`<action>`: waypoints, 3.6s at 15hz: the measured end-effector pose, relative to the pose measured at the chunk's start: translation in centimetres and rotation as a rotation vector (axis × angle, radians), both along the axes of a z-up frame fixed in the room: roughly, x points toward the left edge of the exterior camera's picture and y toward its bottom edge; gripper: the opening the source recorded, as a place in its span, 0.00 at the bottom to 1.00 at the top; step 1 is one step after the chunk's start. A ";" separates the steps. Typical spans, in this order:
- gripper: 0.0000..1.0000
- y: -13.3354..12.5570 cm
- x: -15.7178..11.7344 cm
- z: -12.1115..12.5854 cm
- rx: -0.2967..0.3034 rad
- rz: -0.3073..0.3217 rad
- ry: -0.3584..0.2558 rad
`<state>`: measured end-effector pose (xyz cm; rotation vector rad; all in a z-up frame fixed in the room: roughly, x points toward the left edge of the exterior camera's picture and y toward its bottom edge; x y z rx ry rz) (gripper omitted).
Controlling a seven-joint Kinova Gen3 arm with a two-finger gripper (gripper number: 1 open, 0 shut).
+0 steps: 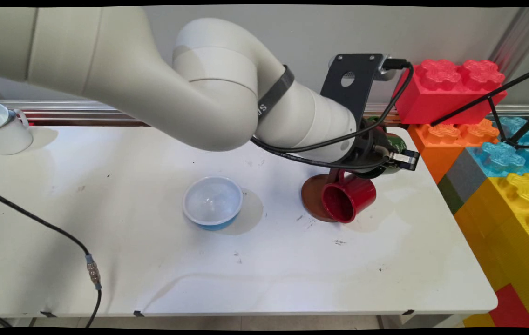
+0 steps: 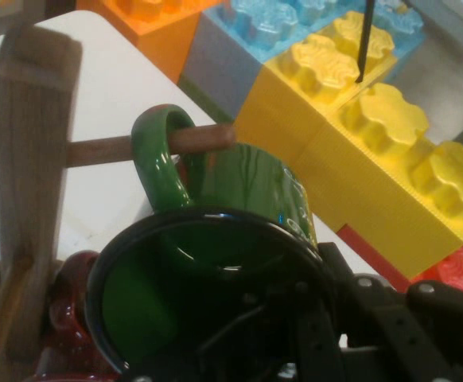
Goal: Place the picked object on the table
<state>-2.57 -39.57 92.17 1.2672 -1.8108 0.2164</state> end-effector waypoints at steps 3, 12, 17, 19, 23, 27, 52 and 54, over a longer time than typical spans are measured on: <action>0.00 0.2 0.0 0.5 -0.009 -0.017 0.010; 0.00 1.1 -0.1 2.1 -0.019 -0.065 0.038; 0.00 2.0 0.0 2.8 0.003 -0.105 0.042; 0.00 2.3 0.3 3.0 0.009 -0.126 0.032; 0.00 2.6 1.0 3.4 0.020 -0.174 -0.001; 0.00 2.8 2.0 3.8 0.033 -0.225 -0.046; 0.00 3.0 8.6 3.7 0.060 -0.621 -0.523; 0.00 2.8 9.0 3.1 0.053 -0.650 -0.561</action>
